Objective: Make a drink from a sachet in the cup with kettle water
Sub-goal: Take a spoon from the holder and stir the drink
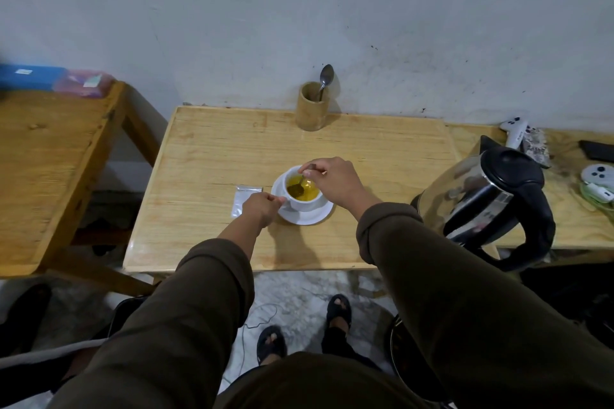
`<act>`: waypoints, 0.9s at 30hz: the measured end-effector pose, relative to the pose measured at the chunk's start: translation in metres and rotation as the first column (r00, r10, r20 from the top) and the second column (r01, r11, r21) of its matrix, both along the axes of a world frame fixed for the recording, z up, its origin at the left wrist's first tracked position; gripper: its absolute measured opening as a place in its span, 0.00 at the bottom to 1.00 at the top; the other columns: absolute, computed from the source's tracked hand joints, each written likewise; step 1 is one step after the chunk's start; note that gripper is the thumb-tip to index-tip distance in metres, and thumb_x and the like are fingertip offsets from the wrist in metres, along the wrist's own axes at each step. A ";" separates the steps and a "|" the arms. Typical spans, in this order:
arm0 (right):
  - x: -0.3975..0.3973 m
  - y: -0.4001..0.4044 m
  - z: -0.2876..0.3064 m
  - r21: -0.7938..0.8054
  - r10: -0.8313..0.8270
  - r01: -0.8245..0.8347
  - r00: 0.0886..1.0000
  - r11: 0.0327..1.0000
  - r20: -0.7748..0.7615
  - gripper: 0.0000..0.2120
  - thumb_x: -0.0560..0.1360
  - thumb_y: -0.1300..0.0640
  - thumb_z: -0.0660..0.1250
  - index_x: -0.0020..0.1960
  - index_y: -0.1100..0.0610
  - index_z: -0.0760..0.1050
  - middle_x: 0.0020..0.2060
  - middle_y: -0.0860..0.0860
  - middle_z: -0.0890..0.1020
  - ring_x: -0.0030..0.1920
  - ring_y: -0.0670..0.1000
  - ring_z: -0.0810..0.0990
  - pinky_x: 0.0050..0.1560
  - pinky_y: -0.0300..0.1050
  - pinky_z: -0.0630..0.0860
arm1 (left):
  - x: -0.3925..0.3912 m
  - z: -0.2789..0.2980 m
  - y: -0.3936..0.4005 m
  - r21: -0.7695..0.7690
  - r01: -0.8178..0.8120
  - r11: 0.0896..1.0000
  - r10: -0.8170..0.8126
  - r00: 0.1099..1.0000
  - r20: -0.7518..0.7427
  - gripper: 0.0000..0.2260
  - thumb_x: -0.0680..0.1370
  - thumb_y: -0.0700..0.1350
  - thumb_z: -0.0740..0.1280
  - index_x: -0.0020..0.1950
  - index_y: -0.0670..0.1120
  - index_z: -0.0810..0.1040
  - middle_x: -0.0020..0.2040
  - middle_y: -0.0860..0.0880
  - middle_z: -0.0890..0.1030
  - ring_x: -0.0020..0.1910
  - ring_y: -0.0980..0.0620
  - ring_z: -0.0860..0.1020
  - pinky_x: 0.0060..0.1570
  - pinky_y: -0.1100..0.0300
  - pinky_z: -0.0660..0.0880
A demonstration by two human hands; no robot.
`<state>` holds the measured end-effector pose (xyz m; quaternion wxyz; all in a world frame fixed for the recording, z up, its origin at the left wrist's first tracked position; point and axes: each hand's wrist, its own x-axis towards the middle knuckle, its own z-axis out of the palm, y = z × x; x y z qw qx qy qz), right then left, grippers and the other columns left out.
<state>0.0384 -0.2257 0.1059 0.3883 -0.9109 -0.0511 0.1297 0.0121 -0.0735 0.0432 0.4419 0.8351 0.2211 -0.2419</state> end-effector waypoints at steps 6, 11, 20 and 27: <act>-0.006 -0.016 0.004 0.097 -0.092 0.107 0.985 0.990 -0.148 0.09 0.75 0.58 0.67 0.48 0.62 0.82 0.37 0.54 0.82 0.38 0.49 0.78 0.48 0.47 0.76 | 0.000 0.000 0.000 0.005 0.004 1.000 -0.004 1.000 -0.007 0.20 0.79 0.53 0.61 0.62 0.41 0.77 0.62 0.40 0.78 0.61 0.41 0.75 0.59 0.52 0.72; -0.023 -0.034 0.009 0.146 -0.125 0.170 0.953 0.975 -0.275 0.04 0.69 0.58 0.73 0.43 0.58 0.84 0.39 0.55 0.83 0.39 0.49 0.77 0.38 0.41 0.73 | 0.000 -0.002 0.000 0.021 0.035 0.999 -0.035 0.999 0.003 0.21 0.79 0.54 0.60 0.63 0.40 0.77 0.63 0.39 0.78 0.62 0.41 0.75 0.60 0.52 0.72; -0.048 -0.051 0.010 0.036 -0.177 0.219 0.865 0.975 -0.469 0.03 0.71 0.60 0.70 0.41 0.58 0.82 0.35 0.53 0.83 0.33 0.47 0.74 0.33 0.38 0.67 | 0.002 -0.005 0.002 0.067 0.100 0.993 -0.101 0.995 0.011 0.22 0.80 0.54 0.59 0.64 0.40 0.76 0.64 0.38 0.77 0.63 0.40 0.75 0.64 0.50 0.71; -0.059 -0.065 -0.017 -0.041 -0.272 0.290 0.828 0.956 -0.490 0.12 0.68 0.64 0.73 0.38 0.52 0.71 0.44 0.60 0.82 0.42 0.52 0.73 0.30 0.42 0.63 | -0.002 -0.014 0.004 -0.006 0.007 1.000 -0.006 0.997 0.073 0.20 0.78 0.54 0.62 0.58 0.38 0.79 0.60 0.37 0.80 0.60 0.38 0.76 0.60 0.50 0.72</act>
